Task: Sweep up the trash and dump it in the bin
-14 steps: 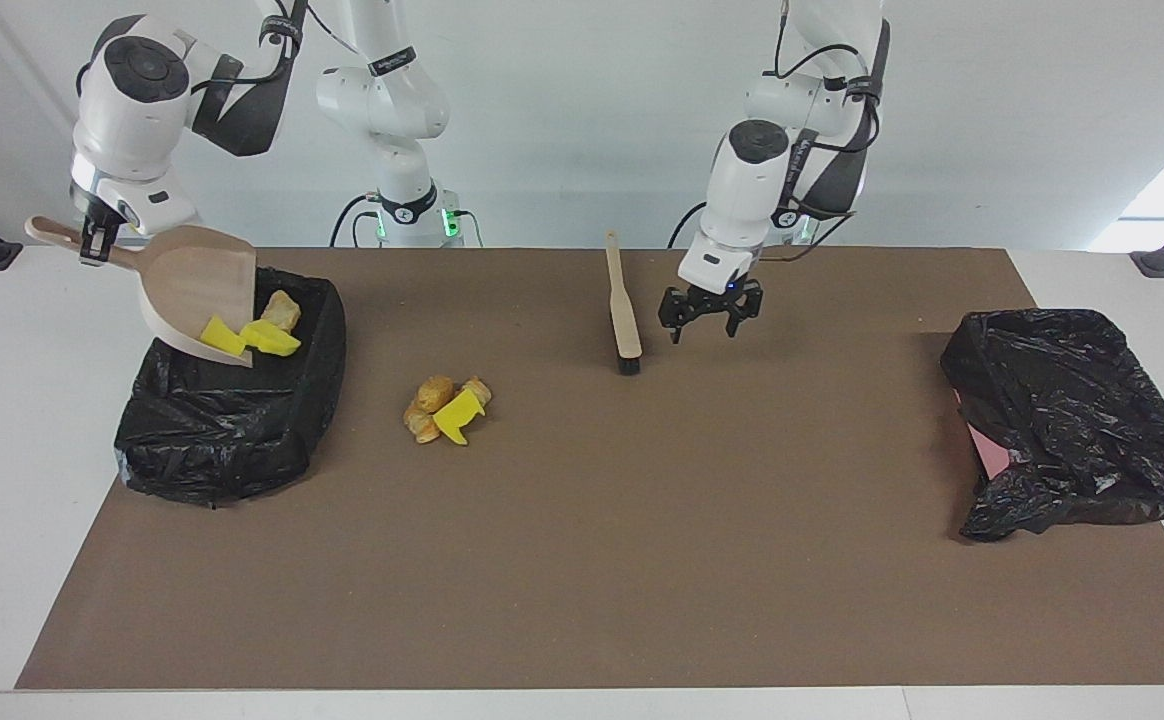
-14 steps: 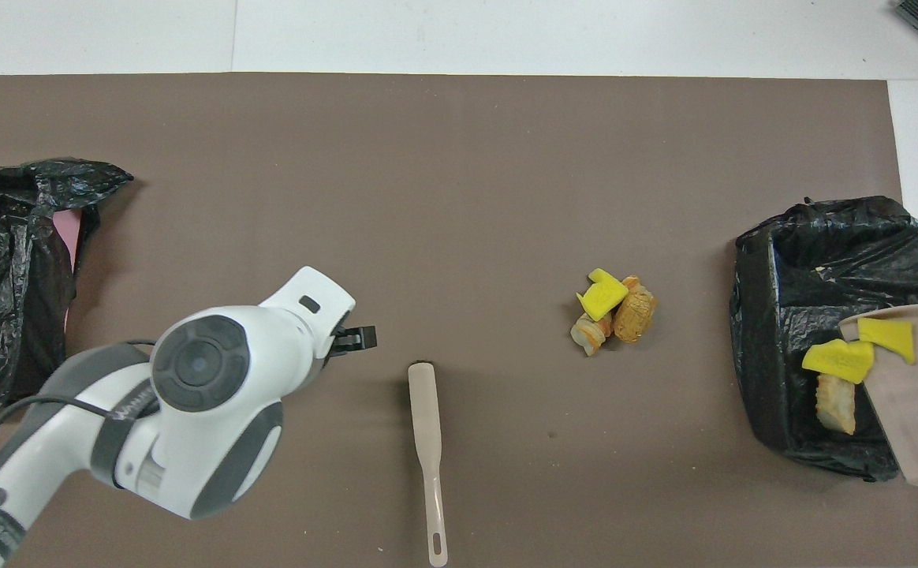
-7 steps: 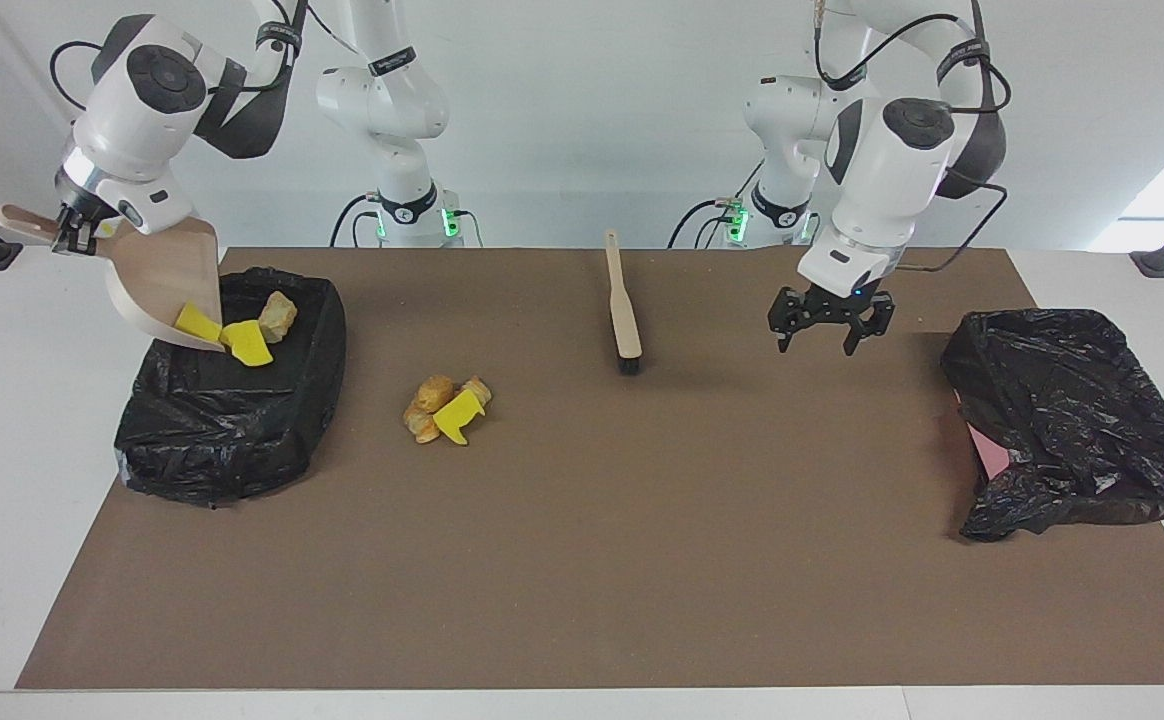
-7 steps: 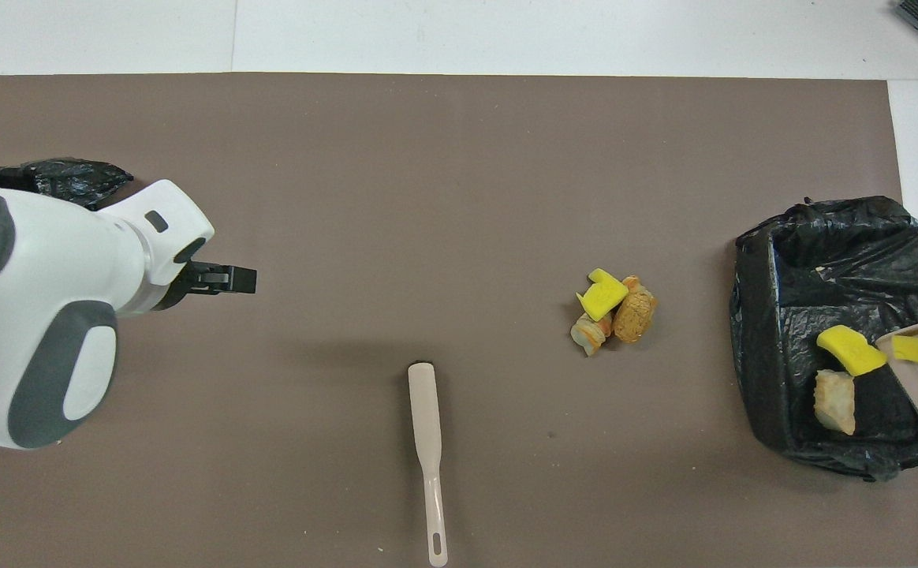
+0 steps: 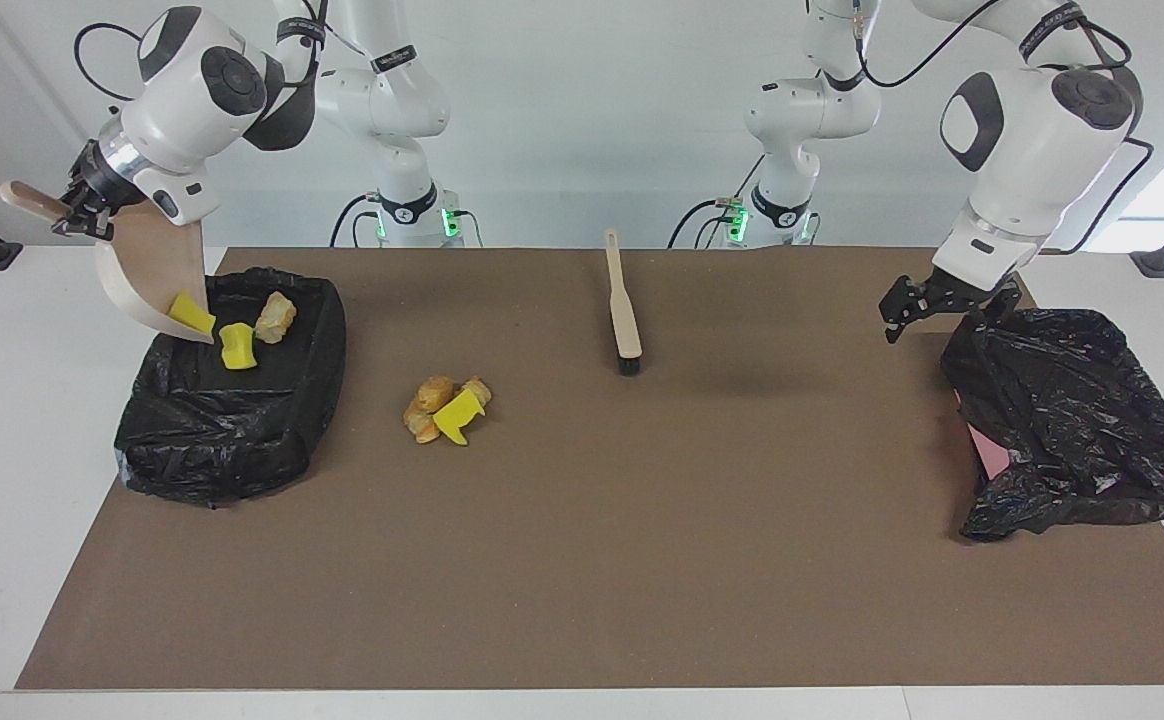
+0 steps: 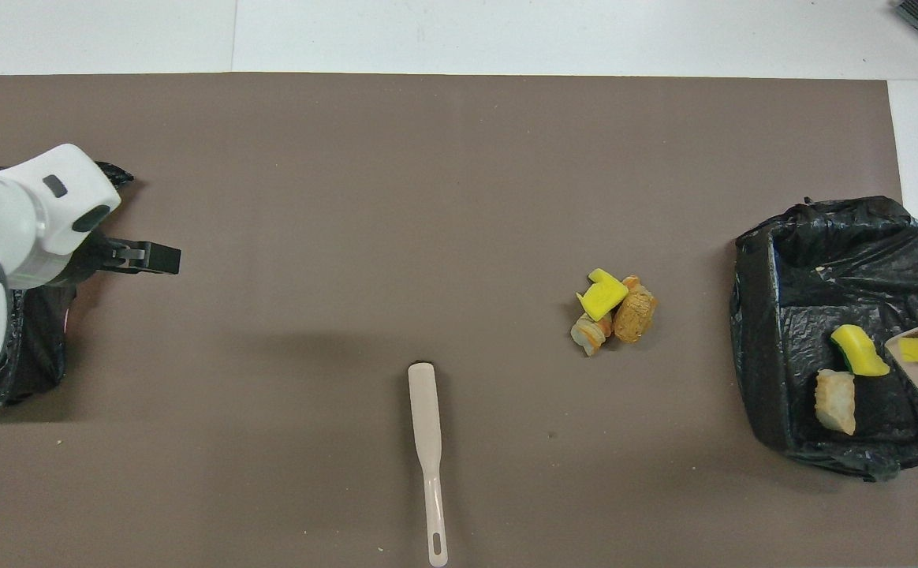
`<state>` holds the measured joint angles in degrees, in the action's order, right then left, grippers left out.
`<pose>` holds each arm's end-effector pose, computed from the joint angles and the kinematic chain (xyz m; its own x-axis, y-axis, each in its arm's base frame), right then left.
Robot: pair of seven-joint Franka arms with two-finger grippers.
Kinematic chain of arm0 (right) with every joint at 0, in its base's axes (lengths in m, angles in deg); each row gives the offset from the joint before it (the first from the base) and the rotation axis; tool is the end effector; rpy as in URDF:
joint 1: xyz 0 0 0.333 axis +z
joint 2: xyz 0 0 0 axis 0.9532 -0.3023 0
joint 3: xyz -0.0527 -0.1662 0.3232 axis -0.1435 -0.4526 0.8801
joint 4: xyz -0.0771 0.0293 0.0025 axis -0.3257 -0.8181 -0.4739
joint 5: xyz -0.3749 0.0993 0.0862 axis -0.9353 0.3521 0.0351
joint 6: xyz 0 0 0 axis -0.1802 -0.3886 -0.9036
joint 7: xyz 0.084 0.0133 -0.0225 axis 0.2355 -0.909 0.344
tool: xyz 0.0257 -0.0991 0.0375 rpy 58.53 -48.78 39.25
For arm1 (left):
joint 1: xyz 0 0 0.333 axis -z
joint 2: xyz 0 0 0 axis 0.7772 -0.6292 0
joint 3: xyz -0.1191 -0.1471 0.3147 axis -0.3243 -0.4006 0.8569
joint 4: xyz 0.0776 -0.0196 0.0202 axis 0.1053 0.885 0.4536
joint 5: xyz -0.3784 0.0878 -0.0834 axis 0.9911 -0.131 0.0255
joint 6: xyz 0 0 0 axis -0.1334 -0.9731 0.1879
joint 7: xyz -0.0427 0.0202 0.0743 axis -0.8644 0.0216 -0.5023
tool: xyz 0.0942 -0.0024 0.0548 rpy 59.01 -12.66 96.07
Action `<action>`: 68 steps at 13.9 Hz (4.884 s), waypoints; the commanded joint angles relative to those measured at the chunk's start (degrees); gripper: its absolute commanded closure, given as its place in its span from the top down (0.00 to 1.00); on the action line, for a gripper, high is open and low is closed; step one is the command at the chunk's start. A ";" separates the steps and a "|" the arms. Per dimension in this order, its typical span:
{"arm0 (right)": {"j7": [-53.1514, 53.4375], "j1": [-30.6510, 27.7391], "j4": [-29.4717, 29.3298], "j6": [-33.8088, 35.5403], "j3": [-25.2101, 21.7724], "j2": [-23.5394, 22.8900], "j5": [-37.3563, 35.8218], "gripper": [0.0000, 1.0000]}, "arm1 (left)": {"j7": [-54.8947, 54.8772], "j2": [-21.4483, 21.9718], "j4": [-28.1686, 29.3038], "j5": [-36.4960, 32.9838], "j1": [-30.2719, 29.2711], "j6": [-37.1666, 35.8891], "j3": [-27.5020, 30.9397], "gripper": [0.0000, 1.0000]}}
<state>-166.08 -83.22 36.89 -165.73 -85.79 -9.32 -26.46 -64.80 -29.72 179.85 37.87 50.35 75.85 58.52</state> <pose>0.4351 -0.1477 0.6001 -0.3027 0.4783 -0.8244 0.9531 0.1552 -0.2599 0.5632 -0.0247 0.5906 0.9962 -0.0782 0.0396 -0.0782 -0.9969 -0.0016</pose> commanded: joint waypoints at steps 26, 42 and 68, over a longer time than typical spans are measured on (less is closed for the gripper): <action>90.33 11.77 -23.62 21.15 19.44 -10.47 55.75 0.00 | 1.06 -0.33 -11.87 -0.32 -0.75 -16.26 -1.28 1.00; 139.26 32.97 -51.69 -7.77 19.01 -56.38 53.56 0.00 | 1.67 -7.09 -9.41 -0.32 8.13 -4.31 -1.28 1.00; 137.15 44.91 5.89 -23.42 19.45 -18.59 69.02 1.00 | 38.14 -26.52 -9.50 -5.51 31.94 16.95 -1.19 1.00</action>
<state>-28.08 -38.77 40.31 -188.05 -66.07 -30.03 40.89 -29.04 -54.43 170.50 34.37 81.05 90.48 56.40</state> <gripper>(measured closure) 0.000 0.000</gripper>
